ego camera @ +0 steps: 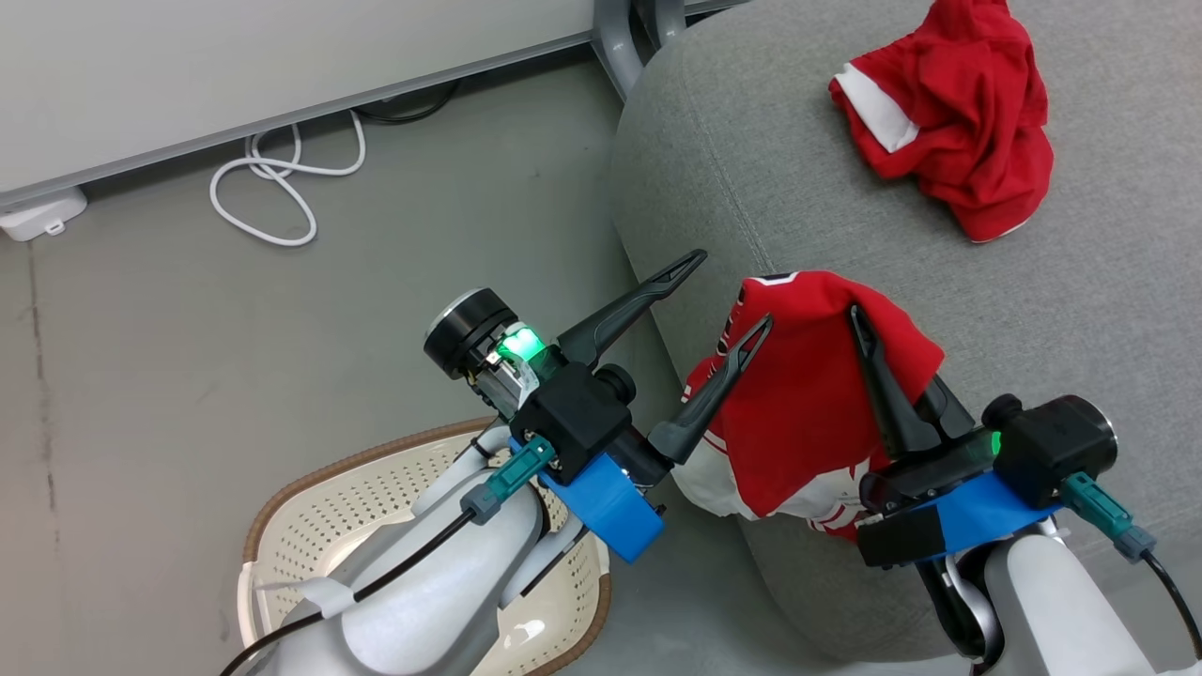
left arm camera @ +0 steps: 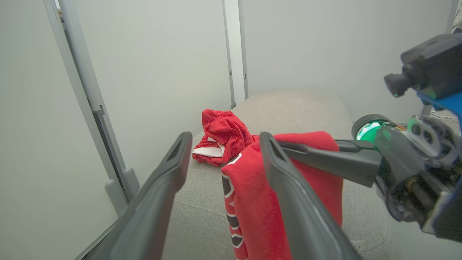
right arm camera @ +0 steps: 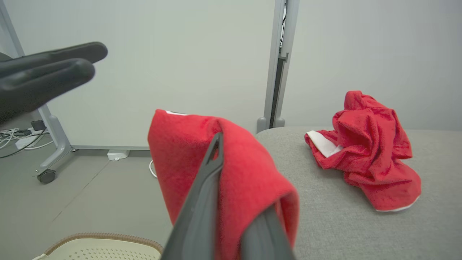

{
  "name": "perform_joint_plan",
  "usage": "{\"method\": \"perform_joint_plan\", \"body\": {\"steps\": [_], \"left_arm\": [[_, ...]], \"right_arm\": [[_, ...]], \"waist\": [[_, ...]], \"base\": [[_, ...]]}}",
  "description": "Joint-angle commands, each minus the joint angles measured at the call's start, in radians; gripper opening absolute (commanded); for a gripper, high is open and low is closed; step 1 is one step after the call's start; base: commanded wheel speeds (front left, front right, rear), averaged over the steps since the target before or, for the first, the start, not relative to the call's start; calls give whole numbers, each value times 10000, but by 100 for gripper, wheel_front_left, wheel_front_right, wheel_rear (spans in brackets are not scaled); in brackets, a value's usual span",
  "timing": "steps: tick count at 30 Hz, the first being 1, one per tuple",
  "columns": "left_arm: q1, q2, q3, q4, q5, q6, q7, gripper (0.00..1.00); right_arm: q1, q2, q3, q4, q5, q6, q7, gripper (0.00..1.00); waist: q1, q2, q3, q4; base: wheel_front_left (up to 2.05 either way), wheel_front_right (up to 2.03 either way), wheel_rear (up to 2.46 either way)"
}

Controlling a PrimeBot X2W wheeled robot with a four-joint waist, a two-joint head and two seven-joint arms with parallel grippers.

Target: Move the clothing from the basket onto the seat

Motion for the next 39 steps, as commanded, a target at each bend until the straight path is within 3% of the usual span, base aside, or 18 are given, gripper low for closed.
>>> {"method": "perform_joint_plan", "body": {"steps": [1,13,22,31,39], "left_arm": [[-145,58,-13,27,49,-5,-5,100],[-257,163,-23,61,-13,73,-54,100],[-520,255,12,-37,89,149,-72,100],[-1146,129,-111,-62,257,69,-89,100],[-1474,102,-154,-3,414,46,-137,100]], "right_arm": [[116,56,-106,-70,-9,1,-7,0],[-440,-51,-876,-496,-216,1,-9,0],[-2857,-649,-2019,-893,-320,1,-7,0],[-5859,-2171,-3772,-812,-473,1,-6,0],[-7293,-3610,-4688,473,-299,1,-6,0]], "waist": [[-1,0,0,-69],[-1,0,145,49],[-1,0,876,340],[-1,0,2058,944],[-1,0,2838,1233]], "base": [[0,0,0],[0,0,0],[0,0,0],[0,0,0],[0,0,0]]}}
